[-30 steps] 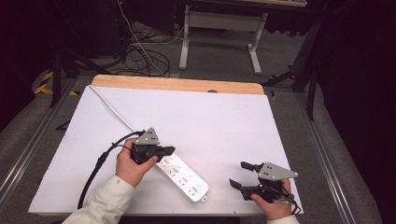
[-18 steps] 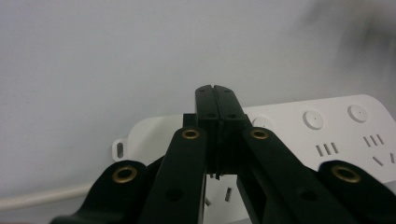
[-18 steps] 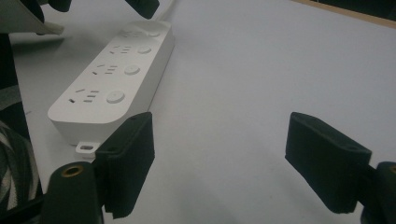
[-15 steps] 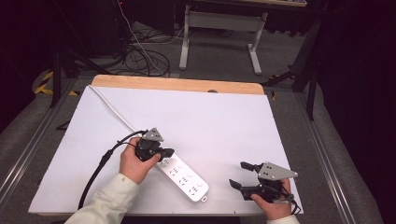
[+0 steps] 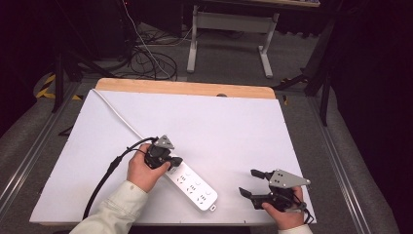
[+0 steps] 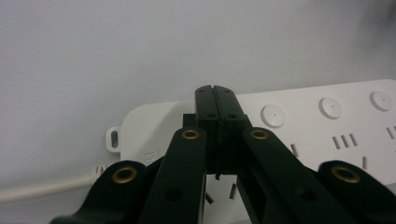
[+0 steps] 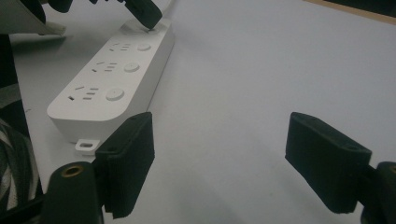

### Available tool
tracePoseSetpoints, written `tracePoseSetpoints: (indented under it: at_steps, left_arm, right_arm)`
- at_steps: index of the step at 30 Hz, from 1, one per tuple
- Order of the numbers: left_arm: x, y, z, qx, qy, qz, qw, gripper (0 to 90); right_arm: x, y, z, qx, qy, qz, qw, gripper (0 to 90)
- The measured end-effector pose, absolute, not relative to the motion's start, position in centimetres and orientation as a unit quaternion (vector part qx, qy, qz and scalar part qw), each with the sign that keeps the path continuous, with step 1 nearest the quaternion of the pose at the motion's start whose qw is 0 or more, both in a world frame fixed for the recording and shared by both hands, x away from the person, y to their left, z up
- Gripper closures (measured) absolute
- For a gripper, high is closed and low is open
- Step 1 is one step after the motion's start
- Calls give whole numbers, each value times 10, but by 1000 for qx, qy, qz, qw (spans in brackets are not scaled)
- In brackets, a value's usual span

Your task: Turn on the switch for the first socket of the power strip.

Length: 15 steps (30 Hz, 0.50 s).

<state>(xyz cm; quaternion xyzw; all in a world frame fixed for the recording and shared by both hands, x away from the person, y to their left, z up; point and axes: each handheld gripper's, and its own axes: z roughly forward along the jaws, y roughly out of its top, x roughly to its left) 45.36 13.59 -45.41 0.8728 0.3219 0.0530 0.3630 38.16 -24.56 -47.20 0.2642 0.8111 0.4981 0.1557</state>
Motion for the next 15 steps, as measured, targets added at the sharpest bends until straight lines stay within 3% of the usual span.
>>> tracePoseSetpoints:
  at_steps: [15]
  left_arm:
    - [452, 134, -456, 878, 308, 75, 359, 900]
  right_arm:
    - [382, -246, -472, 264, 812, 498, 154, 244]
